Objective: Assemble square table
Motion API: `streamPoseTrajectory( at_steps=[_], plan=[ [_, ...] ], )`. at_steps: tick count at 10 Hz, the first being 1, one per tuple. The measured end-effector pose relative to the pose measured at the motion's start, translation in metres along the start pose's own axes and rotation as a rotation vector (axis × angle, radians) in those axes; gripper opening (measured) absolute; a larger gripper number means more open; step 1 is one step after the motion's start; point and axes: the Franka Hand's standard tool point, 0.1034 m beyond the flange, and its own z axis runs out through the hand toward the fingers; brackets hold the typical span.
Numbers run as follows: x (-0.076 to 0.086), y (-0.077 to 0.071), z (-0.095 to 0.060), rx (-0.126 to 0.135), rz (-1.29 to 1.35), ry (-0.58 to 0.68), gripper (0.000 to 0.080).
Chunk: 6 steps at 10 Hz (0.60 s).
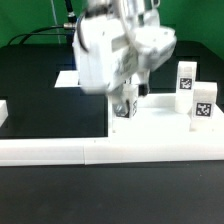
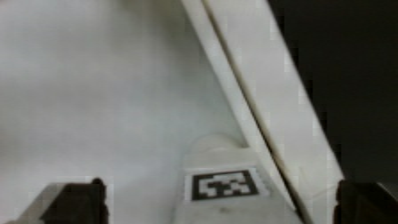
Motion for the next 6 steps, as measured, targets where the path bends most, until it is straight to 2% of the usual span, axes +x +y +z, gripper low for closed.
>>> streamPoseTrajectory(
  at_steps=[1, 2, 6],
  plan=[
    [-0.0033, 0.0004, -0.0126, 0.009, 0.001, -0.014, 0.0646],
    [-0.0085, 0.0016, -0.0179, 0.013, -0.005, -0.023, 0.0649],
    [-0.0089, 0.0049, -0.0145, 0.007, -0.009, -0.018, 0.0649]
  ],
)
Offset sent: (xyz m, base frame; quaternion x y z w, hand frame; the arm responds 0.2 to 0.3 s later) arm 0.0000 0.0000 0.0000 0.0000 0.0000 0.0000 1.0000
